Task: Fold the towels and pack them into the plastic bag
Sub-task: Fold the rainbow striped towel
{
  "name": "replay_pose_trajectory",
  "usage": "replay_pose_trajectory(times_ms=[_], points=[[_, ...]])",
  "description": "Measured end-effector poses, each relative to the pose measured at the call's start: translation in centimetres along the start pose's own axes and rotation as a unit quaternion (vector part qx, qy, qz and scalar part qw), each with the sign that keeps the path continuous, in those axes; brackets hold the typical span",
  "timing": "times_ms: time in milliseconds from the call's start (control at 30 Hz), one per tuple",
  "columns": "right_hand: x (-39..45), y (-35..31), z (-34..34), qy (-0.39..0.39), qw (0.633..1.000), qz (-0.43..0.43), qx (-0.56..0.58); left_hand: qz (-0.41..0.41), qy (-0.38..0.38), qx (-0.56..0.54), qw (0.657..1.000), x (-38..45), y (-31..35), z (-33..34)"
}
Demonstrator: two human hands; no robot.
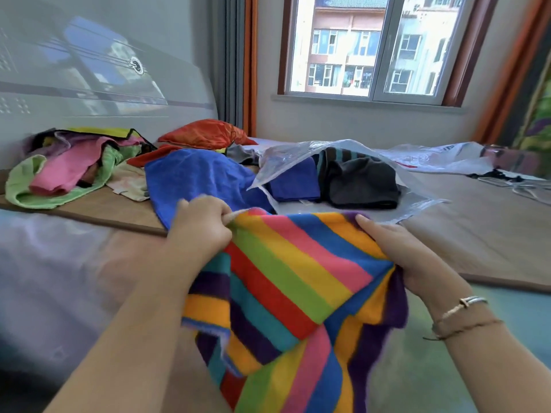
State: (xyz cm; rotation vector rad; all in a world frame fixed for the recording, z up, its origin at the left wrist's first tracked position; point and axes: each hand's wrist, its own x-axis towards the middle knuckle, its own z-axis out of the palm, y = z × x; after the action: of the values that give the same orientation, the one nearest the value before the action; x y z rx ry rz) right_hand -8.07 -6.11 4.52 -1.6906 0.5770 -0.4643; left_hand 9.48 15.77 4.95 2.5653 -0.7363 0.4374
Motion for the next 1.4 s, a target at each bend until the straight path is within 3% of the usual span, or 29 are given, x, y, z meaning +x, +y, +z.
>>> replay_pose_trajectory(times_ms=[67, 100, 200, 267, 367, 433, 500, 533, 633, 700, 733, 800, 900, 967, 1067, 1200, 1233, 1300, 1400], points=[[-0.2, 0.4, -0.6, -0.065, 0.995, -0.005, -0.072, -0.042, 0.165, 0.050, 0.984, 0.3, 0.3, 0.1], [-0.3, 0.6, -0.7, -0.107, 0.989, -0.001, -0.107, -0.051, 0.204, 0.025, 0.977, 0.5, 0.6, 0.2], [-0.7, 1.2, -0.7, -0.214, 0.955, 0.037, -0.202, -0.059, 0.209, -0.023, 0.976, 0.7, 1.3, 1.1], [-0.6, 1.6, -0.6, -0.248, 0.947, 0.052, -0.197, -0.060, 0.190, -0.055, 0.978, 0.7, 1.6, 2.1], [-0.1, 1.9, -0.1, -0.209, 0.973, 0.050, -0.079, -0.021, 0.156, -0.199, 0.967, 1.3, 1.9, 3.2], [0.5, 2.0, 0.2, -0.170, 0.981, 0.072, 0.052, 0.038, 0.060, -0.274, 0.959, 1.7, 2.3, 3.0], [1.2, 1.9, 0.2, -0.147, 0.967, 0.100, 0.185, 0.098, -0.052, -0.295, 0.949, 1.3, 3.0, 3.0], [1.6, 1.8, 0.1, -0.142, 0.954, 0.104, 0.243, 0.116, -0.070, -0.295, 0.946, 1.1, 3.3, 3.3], [2.9, 2.1, 0.3, -0.119, 0.923, 0.091, 0.355, 0.078, 0.032, -0.307, 0.948, 0.3, 2.5, 3.9], [4.1, 3.1, 0.4, -0.090, 0.908, 0.072, 0.402, -0.010, 0.111, -0.265, 0.958, -0.4, 1.5, 3.4], [4.6, 3.5, 0.5, -0.079, 0.907, 0.059, 0.409, -0.059, 0.109, -0.223, 0.967, -0.9, 1.0, 2.8], [4.5, 3.6, 1.0, -0.086, 0.903, 0.044, 0.419, -0.123, -0.011, -0.159, 0.980, -2.0, 0.5, 1.7], [3.3, 2.7, 1.3, -0.142, 0.894, 0.039, 0.423, -0.112, -0.222, -0.150, 0.957, -3.5, 0.2, 0.8], [2.7, 2.1, 1.1, -0.158, 0.897, 0.024, 0.411, -0.083, -0.254, -0.156, 0.951, -3.8, -0.7, 1.2], [1.8, 1.2, 0.4, -0.144, 0.925, 0.035, 0.351, -0.111, -0.201, -0.260, 0.938, -3.5, -1.6, 1.5], [0.7, 0.6, -1.8, -0.064, 0.981, 0.085, 0.160, -0.218, -0.117, -0.468, 0.849, -2.8, -1.7, 1.0], [0.4, 0.5, -2.5, -0.034, 0.992, 0.088, 0.085, -0.231, -0.091, -0.471, 0.846, -2.6, -2.0, 0.8], [-0.5, 0.2, -3.8, 0.033, 0.995, 0.088, -0.031, -0.226, -0.050, -0.417, 0.879, -2.3, -2.5, -0.2], [-1.5, -1.3, -5.1, 0.096, 0.993, 0.064, -0.008, -0.178, -0.008, -0.325, 0.929, -2.2, -2.0, -3.8]])
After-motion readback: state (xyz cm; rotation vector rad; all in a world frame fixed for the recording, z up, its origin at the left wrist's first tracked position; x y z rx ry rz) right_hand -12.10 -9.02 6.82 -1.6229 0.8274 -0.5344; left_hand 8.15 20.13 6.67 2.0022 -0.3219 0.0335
